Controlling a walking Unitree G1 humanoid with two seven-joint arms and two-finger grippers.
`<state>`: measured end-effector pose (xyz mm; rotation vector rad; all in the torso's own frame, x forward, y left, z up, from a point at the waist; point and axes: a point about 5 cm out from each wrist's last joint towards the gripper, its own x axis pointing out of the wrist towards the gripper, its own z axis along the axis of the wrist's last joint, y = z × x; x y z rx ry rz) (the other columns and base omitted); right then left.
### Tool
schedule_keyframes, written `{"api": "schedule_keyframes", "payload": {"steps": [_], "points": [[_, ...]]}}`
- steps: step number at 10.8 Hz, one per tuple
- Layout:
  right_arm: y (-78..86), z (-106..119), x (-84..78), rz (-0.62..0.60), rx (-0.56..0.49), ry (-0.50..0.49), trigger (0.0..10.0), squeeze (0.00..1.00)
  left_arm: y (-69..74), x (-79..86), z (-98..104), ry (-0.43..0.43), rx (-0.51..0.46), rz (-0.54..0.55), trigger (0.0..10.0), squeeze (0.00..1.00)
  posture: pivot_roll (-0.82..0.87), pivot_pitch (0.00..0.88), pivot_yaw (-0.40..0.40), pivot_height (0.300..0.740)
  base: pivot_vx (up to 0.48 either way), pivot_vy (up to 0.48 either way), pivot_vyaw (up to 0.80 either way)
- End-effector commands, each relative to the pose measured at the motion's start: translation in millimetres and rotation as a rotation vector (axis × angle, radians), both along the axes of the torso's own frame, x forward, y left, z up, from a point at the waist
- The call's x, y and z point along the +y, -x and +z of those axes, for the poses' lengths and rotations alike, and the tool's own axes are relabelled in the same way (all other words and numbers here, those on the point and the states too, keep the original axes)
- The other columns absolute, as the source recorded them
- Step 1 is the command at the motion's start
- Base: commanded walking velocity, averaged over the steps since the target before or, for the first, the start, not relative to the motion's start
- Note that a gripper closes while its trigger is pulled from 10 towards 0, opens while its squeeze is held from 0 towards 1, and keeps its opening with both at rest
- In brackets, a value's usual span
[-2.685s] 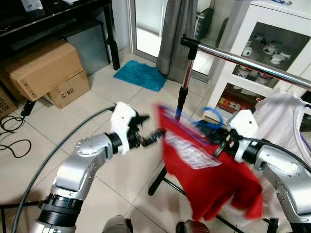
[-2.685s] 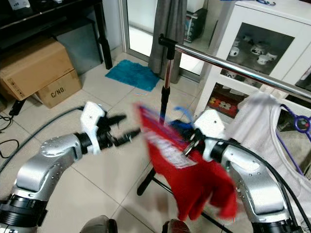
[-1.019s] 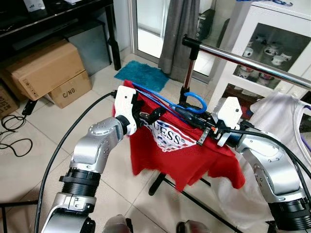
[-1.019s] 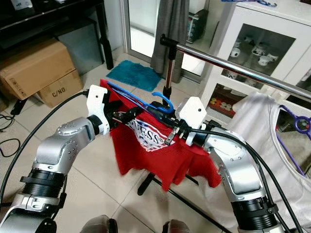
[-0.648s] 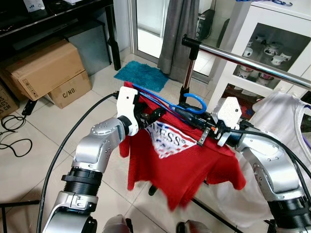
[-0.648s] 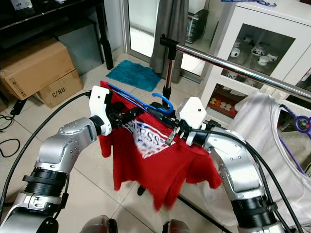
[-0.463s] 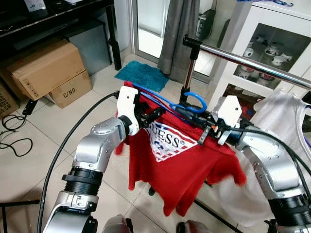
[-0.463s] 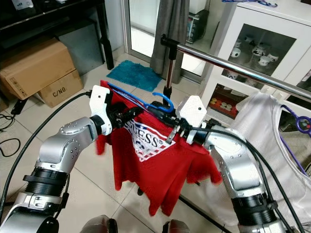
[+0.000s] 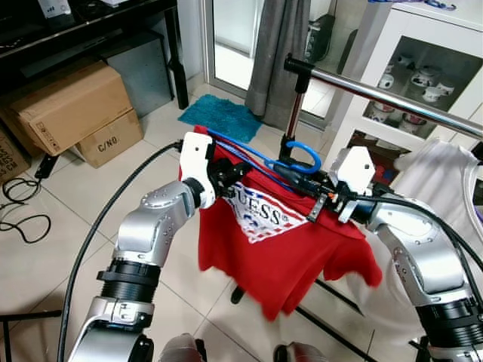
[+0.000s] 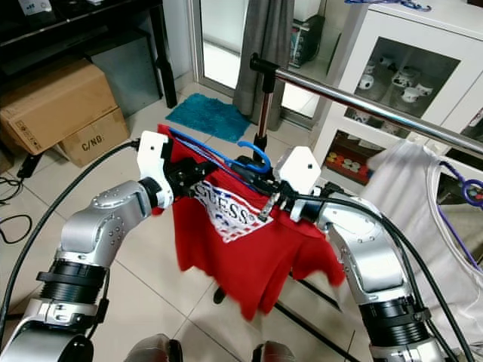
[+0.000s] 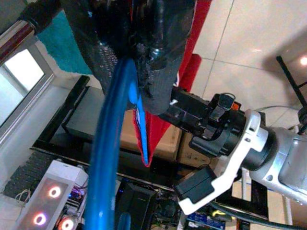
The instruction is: Hang hanger
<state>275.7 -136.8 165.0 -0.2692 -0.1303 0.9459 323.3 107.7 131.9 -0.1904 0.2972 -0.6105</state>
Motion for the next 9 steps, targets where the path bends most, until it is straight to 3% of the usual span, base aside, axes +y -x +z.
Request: {"api": "schedule_keyframes", "payload": {"steps": [1, 7, 9], "points": [[-2.1, 10, -1.4, 0.015, -0.042, -0.002, 10.0, 0.0, -4.2, -2.7, 9, 0.018, -0.018, -0.005, 0.0, 0.0, -0.05, 0.0, -0.012, 0.74, 0.0, 0.0, 0.0], [-5.9, 7, -5.1, -0.004, -0.018, 0.022, 10.0, 0.0, -6.5, 0.5, 7, 0.017, 0.009, 0.025, 0.0, 0.0, -0.05, 0.0, -0.01, 0.74, 0.0, 0.0, 0.0], [-18.6, -8, -11.4, -0.13, 0.035, 0.186, 10.0, 0.0, -4.0, 3.2, 14, -0.026, -0.018, 0.028, 0.0, 0.0, -0.05, 0.0, -0.014, 0.74, 0.0, 0.0, 0.0]]}}
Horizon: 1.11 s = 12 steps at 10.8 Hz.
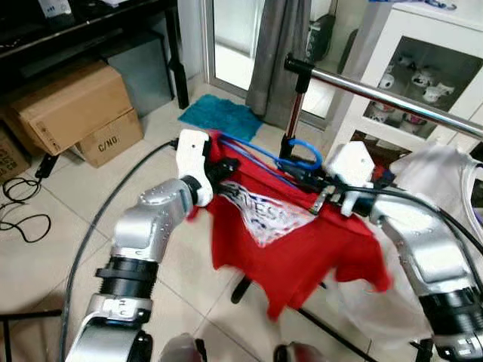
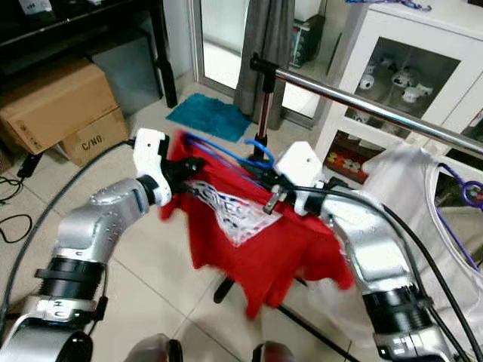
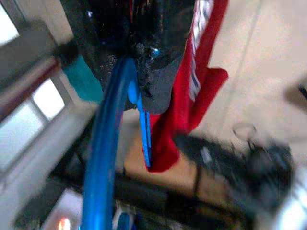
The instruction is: Hang hanger
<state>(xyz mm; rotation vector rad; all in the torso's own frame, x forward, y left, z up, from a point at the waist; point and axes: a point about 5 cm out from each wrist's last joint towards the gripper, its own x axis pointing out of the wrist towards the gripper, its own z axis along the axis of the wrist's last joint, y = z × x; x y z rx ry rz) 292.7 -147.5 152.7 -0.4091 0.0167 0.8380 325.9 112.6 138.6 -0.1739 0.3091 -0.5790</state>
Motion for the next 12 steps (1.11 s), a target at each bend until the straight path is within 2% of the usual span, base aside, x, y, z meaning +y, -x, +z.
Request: {"api": "schedule_keyframes", "payload": {"steps": [1, 3, 5, 6, 7, 8, 9, 10, 11, 12], "points": [[-3.9, 2, -1.8, -0.026, -0.005, 0.046, 10.0, 0.0, -0.5, -0.8, 10, -0.029, -0.04, -0.008, 0.0, 0.0, -0.05, 0.0, -0.014, 0.74, 0.0, 0.0, 0.0], [-7.5, 1, 3.0, -0.037, 0.017, 0.074, 10.0, 0.0, 2.0, -0.8, 23, -0.051, -0.084, -0.019, 0.0, 0.0, -0.04, 0.0, -0.018, 0.74, 0.0, 0.0, 0.0], [-9.0, 0, 5.0, -0.04, 0.02, 0.085, 10.0, 0.0, 0.4, 1.7, 24, -0.077, -0.102, 0.001, 0.0, 0.0, -0.04, 0.0, -0.015, 0.74, 0.0, 0.0, 0.0], [-6.3, -7, -0.7, -0.025, 0.014, 0.185, 10.0, 0.0, -2.2, 7.7, 29, -0.155, -0.145, 0.03, 0.0, 0.0, -0.04, 0.0, -0.015, 0.74, 0.0, 0.0, 0.0], [-3.4, -11, -5.2, -0.022, 0.031, 0.209, 10.0, 0.0, -6.6, 16.7, 34, -0.219, -0.183, 0.073, 0.0, 0.0, -0.04, 0.0, -0.016, 0.74, 0.0, 0.0, 0.0], [-1.4, -11, -11.8, -0.036, 0.052, 0.198, 10.0, 0.0, -14.0, 32.9, 43, -0.296, -0.251, 0.154, 0.0, 0.0, -0.04, 0.0, -0.017, 0.74, 0.0, 0.0, 0.0], [0.5, -10, -17.9, -0.039, 0.059, 0.198, 10.0, 0.0, -20.4, 49.1, 57, -0.327, -0.333, 0.256, 0.0, 0.0, -0.05, 0.0, -0.01, 0.74, 0.0, 0.0, 0.0], [4.5, -6, -22.0, -0.007, 0.067, 0.174, 10.0, 0.0, -24.3, 59.8, 67, -0.381, -0.385, 0.303, 0.0, 0.0, -0.05, 0.0, -0.007, 0.74, 0.0, 0.0, 0.0], [8.4, 1, -24.4, 0.025, 0.071, 0.116, 10.0, 0.0, -26.2, 64.8, 67, -0.446, -0.393, 0.289, 0.0, 0.0, -0.05, 0.0, -0.006, 0.74, 0.0, 0.0, 0.0], [10.8, 8, -26.3, 0.05, 0.071, 0.04, 10.0, 0.0, -27.2, 68.5, 64, -0.473, -0.388, 0.293, 0.0, 0.0, -0.05, 0.0, -0.005, 0.74, 0.0, 0.0, 0.0]]}}
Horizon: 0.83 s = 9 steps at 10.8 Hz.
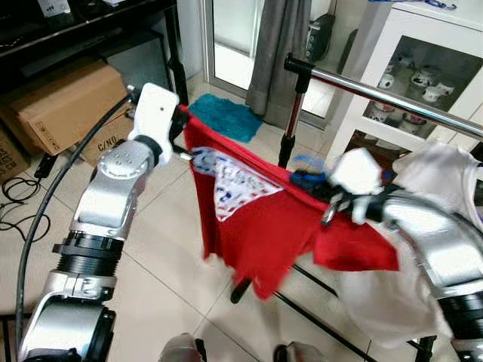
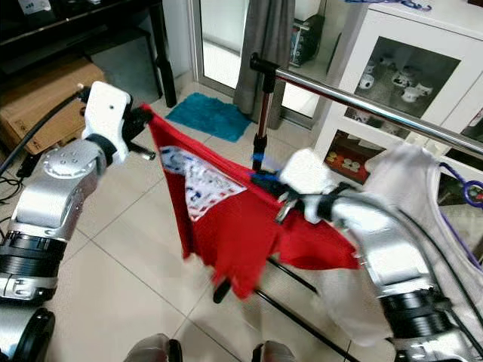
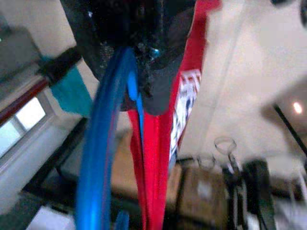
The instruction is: Hang hanger
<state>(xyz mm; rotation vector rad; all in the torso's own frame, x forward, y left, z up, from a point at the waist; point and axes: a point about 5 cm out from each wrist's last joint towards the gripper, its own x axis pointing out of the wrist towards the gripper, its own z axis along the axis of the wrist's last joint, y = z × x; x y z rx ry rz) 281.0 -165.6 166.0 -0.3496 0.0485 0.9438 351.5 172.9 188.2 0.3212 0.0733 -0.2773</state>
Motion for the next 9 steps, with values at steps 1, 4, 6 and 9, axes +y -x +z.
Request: {"api": "schedule_keyframes", "payload": {"steps": [1, 4, 6, 9], "points": [[3.3, 7, -10.9, -0.007, 0.011, -0.046, 10.0, 0.0, -3.9, 15.4, 8, -0.038, -0.039, 0.075, 0.0, 0.0, -0.05, 0.0, -0.001, 0.74, 0.0, 0.0, 0.0], [20.3, 23, -14.2, 0.107, 0.079, -0.222, 10.0, 0.0, -14.0, 28.1, 0, 0.067, -0.031, 0.154, 0.0, 0.0, -0.06, 0.0, 0.006, 0.74, 0.0, 0.0, 0.0], [15.4, 28, -8.1, 0.053, 0.051, -0.289, 10.0, 0.0, -14.9, 8.6, 4, 0.117, -0.034, 0.029, 0.0, 0.0, -0.06, 0.0, 0.007, 0.74, 0.0, 0.0, 0.0], [-16.3, 25, 12.0, -0.253, 0.05, -0.408, 10.0, 0.0, 11.1, -84.5, -1, 0.241, 0.046, -0.489, 0.0, 0.0, -0.05, 0.0, 0.006, 0.74, 0.0, 0.0, 0.0]]}}
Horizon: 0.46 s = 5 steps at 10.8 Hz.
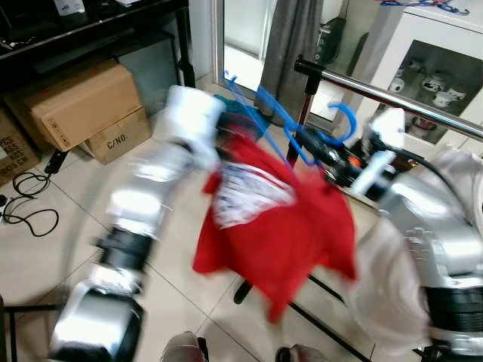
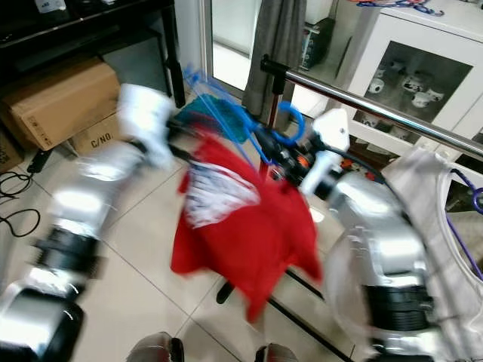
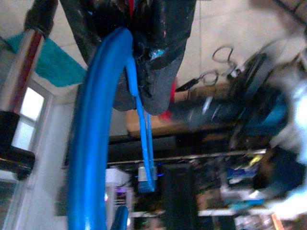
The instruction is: Hang hanger
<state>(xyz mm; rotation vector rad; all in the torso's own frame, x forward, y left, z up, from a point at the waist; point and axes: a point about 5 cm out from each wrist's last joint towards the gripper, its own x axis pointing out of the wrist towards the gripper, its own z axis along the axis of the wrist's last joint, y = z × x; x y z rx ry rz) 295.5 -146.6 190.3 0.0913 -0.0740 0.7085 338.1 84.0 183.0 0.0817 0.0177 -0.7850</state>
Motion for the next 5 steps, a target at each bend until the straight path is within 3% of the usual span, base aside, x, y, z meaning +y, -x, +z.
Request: {"api": "schedule_keyframes", "payload": {"steps": [1, 3, 5], "points": [[-4.3, 6, -2.1, -0.045, -0.011, -0.011, 10.0, 0.0, 8.1, -11.6, -1, -0.007, 0.015, -0.08, 0.0, 0.0, -0.05, 0.0, 0.005, 0.74, 0.0, 0.0, 0.0], [-10.7, 22, -1.8, -0.133, -0.062, -0.106, 10.0, 0.0, 27.6, -35.0, -10, -0.005, 0.042, -0.194, 0.0, 0.0, -0.06, 0.0, 0.003, 0.74, 0.0, 0.0, 0.0], [-12.9, 12, -15.1, -0.222, 0.0, 0.017, 10.0, 0.0, 35.4, -29.9, -8, -0.006, 0.039, -0.212, 0.0, 0.0, -0.06, 0.0, -0.003, 0.74, 0.0, 0.0, 0.0]]}}
